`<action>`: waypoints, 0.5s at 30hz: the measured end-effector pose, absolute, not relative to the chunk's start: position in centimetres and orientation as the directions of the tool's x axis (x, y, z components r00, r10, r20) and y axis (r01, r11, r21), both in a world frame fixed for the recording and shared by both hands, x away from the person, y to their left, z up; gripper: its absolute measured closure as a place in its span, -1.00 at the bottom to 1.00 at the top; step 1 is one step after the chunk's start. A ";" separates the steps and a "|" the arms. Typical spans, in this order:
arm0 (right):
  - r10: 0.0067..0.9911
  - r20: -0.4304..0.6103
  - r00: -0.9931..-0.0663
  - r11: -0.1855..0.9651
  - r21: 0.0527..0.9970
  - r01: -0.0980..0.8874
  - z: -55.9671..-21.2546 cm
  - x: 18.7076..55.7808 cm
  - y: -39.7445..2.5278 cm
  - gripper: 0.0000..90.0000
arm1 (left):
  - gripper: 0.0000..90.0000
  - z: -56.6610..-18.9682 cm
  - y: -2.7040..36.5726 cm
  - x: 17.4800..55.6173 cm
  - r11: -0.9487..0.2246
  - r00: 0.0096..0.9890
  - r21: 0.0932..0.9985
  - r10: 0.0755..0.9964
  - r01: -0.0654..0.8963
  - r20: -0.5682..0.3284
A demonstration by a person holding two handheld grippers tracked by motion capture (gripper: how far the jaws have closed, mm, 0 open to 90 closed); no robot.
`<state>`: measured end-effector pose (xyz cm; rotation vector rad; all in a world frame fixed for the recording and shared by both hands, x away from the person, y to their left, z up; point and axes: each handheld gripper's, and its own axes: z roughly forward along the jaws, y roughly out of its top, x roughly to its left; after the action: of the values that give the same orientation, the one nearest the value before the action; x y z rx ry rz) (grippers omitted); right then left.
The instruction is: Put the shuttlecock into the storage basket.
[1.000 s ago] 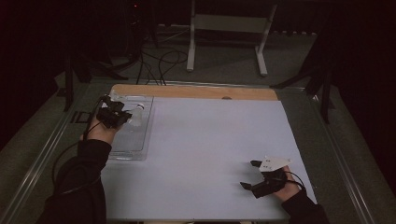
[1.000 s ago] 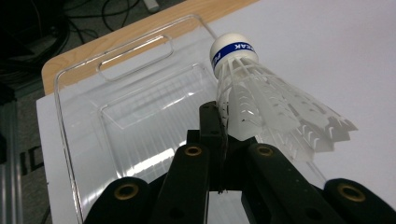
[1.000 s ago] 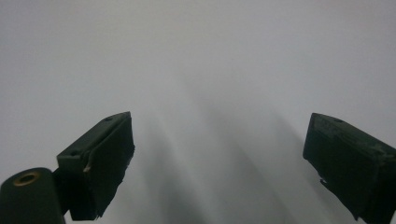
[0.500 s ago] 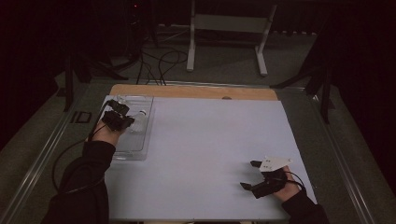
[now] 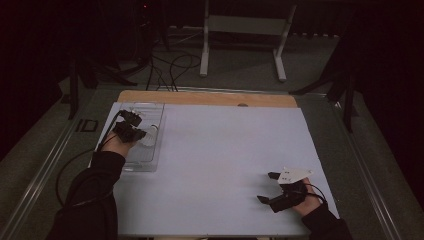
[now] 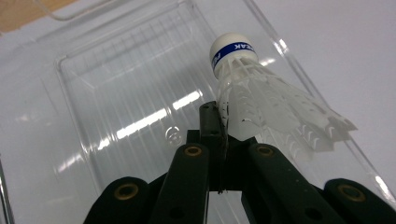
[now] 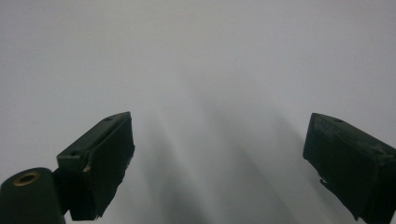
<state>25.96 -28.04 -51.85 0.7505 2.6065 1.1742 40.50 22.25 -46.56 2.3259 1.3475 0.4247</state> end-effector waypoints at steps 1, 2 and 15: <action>0.518 0.036 -0.855 0.560 0.741 0.370 -51.9 26.0 -28.0 -0.80 | 1.00 -46.7 22.1 40.6 -0.454 0.491 0.483 0.870 0.749 0.057; 0.518 0.036 -0.855 0.560 0.741 0.371 -51.8 26.0 -28.0 -0.80 | 1.00 -46.7 22.1 40.6 -0.455 0.490 0.479 0.870 0.751 0.059; 0.517 0.039 -0.855 0.559 0.741 0.372 -51.9 26.0 -28.1 -0.80 | 1.00 -47.5 21.7 40.9 -0.469 0.499 0.435 0.865 0.769 0.049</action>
<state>25.98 -28.08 -51.86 0.7522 2.6080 1.1746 40.87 21.73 -47.54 2.3903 1.3620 0.3745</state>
